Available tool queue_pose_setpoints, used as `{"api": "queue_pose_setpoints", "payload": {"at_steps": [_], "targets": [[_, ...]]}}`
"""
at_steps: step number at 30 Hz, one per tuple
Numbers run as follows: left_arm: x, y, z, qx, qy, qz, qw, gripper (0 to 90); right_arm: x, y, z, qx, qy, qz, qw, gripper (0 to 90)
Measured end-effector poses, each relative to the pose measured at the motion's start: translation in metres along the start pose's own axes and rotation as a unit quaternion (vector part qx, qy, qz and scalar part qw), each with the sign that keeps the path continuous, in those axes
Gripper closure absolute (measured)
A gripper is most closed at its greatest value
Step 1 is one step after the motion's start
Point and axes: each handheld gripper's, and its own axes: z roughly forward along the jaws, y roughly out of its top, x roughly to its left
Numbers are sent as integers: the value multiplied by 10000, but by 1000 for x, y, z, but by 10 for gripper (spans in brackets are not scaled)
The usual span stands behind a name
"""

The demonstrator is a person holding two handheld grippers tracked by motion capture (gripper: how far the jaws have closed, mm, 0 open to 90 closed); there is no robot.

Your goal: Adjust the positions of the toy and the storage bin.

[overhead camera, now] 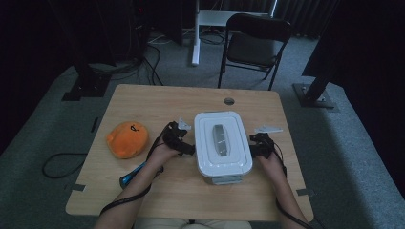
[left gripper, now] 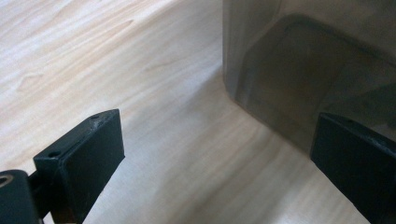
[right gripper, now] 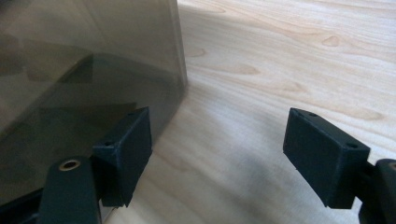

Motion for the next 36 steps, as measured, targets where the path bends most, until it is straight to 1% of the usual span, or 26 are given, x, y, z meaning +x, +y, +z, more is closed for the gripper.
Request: {"api": "queue_pose_setpoints", "payload": {"at_steps": [2, 5, 8, 12, 15, 18, 20, 23, 25, 27, 29, 30, 31, 32, 33, 35, 36], "targets": [[-2, -4, -3, -23, -2, -16, 10000, 35, 3, -2, -2, -4, 4, -45, 10000, 231], [-6, -9, -7, -22, -10, 33, 10000, 35, 7, -4, -4, 7, 43, -65, 10000, 231], [-12, -14, -12, -53, 56, 69, 9999, 34, 10, -6, -6, 16, 72, -121, 9999, 231], [-20, -21, -19, -82, 75, 137, 9998, 35, 16, -9, -9, 4, 63, -198, 9998, 231], [-25, -25, -22, -68, 32, 187, 9998, 35, 18, -12, -12, -11, 105, -167, 9998, 231], [-27, -27, -23, -59, -26, 175, 9998, 35, 19, -14, -13, -17, 118, -161, 9998, 231], [-30, -29, -24, -79, -26, 170, 9998, 35, 20, -15, -15, -15, 95, -199, 9998, 231], [-34, -32, -27, -86, -135, 228, 9996, 34, 21, -18, -18, -36, 118, -203, 9997, 231], [-35, -34, -27, -117, -180, 217, 9995, 34, 20, -20, -19, -42, 183, -196, 9996, 233], [-36, -37, -28, -146, -235, 209, 9994, 34, 19, -22, -20, -78, 205, -225, 9995, 216], [-37, -41, -29, -168, -356, 149, 9991, 34, 18, -23, -20, -85, 201, -185, 9996, 194], [-39, -43, -30, -171, -430, 149, 9988, 34, 17, -23, -20, -59, 148, -163, 9997, 194], [-40, -46, -30, -133, -451, 199, 9987, 34, 16, -24, -21, -28, 75, -171, 9998, 192], [-40, -46, -30, -133, -451, 199, 9987, 34, 16, -24, -21, -28, 75, -171, 9998, 192], [-44, -53, -31, -55, -512, 311, 9982, 34, 16, -25, -21, -4, 19, -191, 9998, 189], [-45, -59, -32, -30, -535, 338, 9980, 34, 14, -27, -26, -21, -26, -188, 9998, 181], [-45, -61, -33, -27, -526, 312, 9981, 34, 13, -28, -28, -18, -63, -181, 9998, 181]]}}
